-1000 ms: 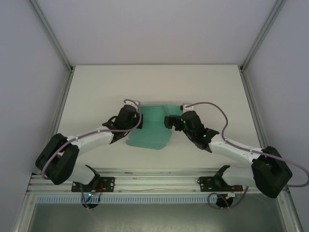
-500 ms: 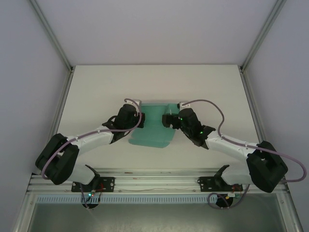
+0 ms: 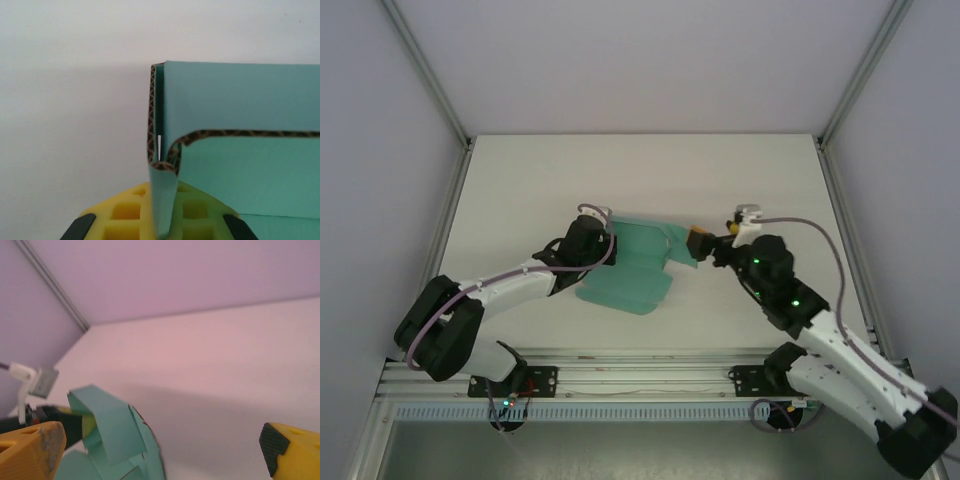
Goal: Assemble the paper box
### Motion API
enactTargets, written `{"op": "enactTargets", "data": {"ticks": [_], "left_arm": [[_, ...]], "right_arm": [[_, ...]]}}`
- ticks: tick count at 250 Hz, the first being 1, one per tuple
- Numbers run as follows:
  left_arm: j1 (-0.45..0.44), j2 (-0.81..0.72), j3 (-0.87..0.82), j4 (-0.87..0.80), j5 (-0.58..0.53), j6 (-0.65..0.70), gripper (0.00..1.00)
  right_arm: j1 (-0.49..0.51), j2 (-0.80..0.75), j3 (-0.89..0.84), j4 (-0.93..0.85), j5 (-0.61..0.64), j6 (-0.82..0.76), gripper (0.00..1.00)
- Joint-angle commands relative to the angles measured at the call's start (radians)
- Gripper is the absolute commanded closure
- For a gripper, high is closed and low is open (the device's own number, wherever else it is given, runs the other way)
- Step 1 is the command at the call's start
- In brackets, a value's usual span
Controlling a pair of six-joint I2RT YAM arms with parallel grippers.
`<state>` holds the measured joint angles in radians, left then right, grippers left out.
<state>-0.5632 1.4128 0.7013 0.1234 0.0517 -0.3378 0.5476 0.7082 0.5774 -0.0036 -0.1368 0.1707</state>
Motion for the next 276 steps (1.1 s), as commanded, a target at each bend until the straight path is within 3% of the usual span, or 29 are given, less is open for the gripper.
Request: {"op": "enactTargets", "data": {"ticks": [1,51,68,104,170,233,276], "left_arm": [[0.0,-0.038,0.005,-0.013,-0.002,0.023,1.0],[0.003,-0.069,-0.006,-0.017,-0.022,0.031,1.0],[0.003,-0.076,-0.002,-0.024,-0.013,0.024,1.0],[0.003,-0.075,-0.005,-0.006,-0.012,0.034,1.0],[0.004,-0.036,0.02,0.002,0.02,0.037,1.0],[0.003,-0.026,0.034,-0.01,0.005,0.034,1.0],[0.003,-0.017,0.034,-0.007,0.033,0.035,1.0]], "right_arm": [[-0.131,-0.02,0.008,-0.141,-0.185,-0.01,0.04],[-0.387,0.137,-0.028,-0.078,-0.582,0.01,0.22],[-0.41,0.207,-0.034,-0.028,-0.684,-0.01,0.29],[-0.41,0.265,-0.031,0.036,-0.922,-0.099,0.35],[-0.362,0.316,-0.005,0.017,-0.972,-0.131,0.54],[-0.25,0.39,0.04,0.089,-0.961,-0.129,0.52],[-0.166,0.481,0.087,0.093,-0.863,-0.126,0.48]]}}
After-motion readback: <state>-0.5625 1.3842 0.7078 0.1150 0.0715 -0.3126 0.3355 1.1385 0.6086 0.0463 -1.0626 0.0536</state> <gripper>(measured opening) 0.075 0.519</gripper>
